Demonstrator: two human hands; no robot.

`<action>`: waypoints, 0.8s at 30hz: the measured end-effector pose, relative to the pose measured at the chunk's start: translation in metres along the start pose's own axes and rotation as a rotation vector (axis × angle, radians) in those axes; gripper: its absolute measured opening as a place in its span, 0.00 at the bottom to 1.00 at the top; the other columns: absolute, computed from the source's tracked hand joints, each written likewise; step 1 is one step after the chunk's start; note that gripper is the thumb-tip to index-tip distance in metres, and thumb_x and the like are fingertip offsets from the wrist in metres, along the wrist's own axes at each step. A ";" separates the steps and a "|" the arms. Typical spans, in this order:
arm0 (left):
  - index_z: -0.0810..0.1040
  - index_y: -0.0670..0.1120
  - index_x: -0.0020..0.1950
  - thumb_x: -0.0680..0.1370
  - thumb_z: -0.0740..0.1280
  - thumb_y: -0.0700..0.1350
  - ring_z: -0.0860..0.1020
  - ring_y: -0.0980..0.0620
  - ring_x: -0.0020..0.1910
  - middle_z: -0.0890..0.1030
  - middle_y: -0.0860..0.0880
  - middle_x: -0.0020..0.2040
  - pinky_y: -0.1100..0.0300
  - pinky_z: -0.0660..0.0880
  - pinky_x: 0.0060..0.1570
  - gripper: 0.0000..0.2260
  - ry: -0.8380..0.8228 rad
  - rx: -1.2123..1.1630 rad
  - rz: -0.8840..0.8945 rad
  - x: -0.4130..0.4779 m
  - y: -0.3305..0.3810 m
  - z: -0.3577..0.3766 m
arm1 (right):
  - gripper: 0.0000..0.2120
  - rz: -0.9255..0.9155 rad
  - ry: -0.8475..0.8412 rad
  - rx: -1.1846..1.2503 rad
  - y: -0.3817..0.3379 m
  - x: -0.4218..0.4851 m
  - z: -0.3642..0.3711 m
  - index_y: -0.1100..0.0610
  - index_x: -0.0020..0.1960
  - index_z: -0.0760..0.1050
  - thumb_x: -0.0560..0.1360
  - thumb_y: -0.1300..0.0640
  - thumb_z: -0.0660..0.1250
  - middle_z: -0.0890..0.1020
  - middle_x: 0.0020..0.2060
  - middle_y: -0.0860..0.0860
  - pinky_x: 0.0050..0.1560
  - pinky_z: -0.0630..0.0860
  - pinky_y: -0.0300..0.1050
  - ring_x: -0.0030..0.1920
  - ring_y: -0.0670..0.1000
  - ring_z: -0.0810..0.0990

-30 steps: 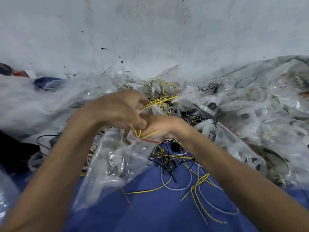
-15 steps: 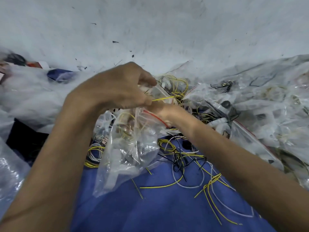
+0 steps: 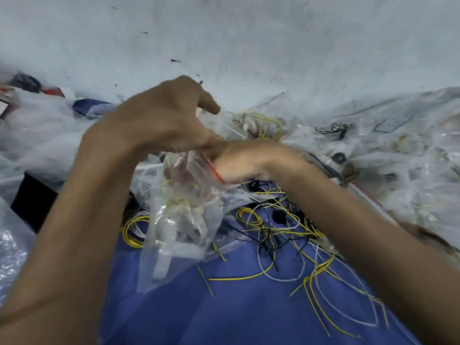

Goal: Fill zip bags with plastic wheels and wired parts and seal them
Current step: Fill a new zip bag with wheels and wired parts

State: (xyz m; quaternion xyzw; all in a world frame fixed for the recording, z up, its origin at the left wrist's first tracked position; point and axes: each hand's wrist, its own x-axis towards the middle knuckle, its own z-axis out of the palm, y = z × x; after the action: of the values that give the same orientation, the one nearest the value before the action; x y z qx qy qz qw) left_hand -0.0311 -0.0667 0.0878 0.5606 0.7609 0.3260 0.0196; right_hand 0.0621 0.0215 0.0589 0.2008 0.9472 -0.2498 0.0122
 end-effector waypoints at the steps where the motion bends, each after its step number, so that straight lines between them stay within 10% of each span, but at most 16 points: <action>1: 0.76 0.55 0.64 0.70 0.71 0.45 0.66 0.61 0.47 0.67 0.57 0.49 0.57 0.75 0.48 0.22 0.019 -0.009 -0.003 -0.001 0.000 -0.002 | 0.11 -0.005 -0.035 -0.037 0.002 0.002 0.008 0.52 0.39 0.71 0.79 0.54 0.58 0.78 0.37 0.48 0.40 0.74 0.27 0.38 0.35 0.78; 8: 0.80 0.55 0.55 0.70 0.69 0.40 0.75 0.58 0.38 0.77 0.59 0.62 0.57 0.71 0.54 0.16 0.093 -0.045 -0.018 -0.002 -0.007 -0.013 | 0.07 -0.166 -0.054 -0.110 -0.009 -0.014 -0.027 0.62 0.47 0.78 0.78 0.61 0.61 0.79 0.31 0.47 0.37 0.68 0.24 0.32 0.35 0.73; 15: 0.80 0.63 0.48 0.70 0.68 0.40 0.68 0.61 0.19 0.72 0.54 0.22 0.63 0.65 0.33 0.17 0.358 -0.159 0.071 0.005 -0.024 -0.010 | 0.24 -0.148 0.021 -0.254 -0.005 -0.035 -0.034 0.50 0.31 0.74 0.82 0.48 0.51 0.73 0.24 0.43 0.37 0.66 0.30 0.27 0.38 0.73; 18: 0.80 0.64 0.42 0.72 0.70 0.41 0.73 0.56 0.23 0.77 0.53 0.31 0.58 0.72 0.35 0.15 0.420 -0.181 0.098 0.002 -0.035 -0.017 | 0.29 -0.169 0.188 -0.105 0.009 -0.051 -0.040 0.55 0.41 0.82 0.76 0.38 0.48 0.82 0.29 0.45 0.47 0.72 0.36 0.33 0.40 0.80; 24: 0.79 0.62 0.46 0.78 0.63 0.34 0.75 0.59 0.48 0.73 0.57 0.65 0.68 0.65 0.51 0.20 0.188 0.053 0.327 0.001 -0.015 -0.006 | 0.12 -0.288 0.327 -0.416 0.046 -0.048 -0.053 0.57 0.45 0.80 0.74 0.48 0.68 0.82 0.41 0.48 0.64 0.67 0.46 0.43 0.46 0.78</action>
State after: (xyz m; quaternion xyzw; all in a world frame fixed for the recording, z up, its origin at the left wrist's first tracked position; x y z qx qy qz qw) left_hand -0.0469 -0.0710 0.0852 0.6443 0.6664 0.3557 -0.1198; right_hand 0.1285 0.0649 0.0894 0.0951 0.9861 -0.0139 -0.1354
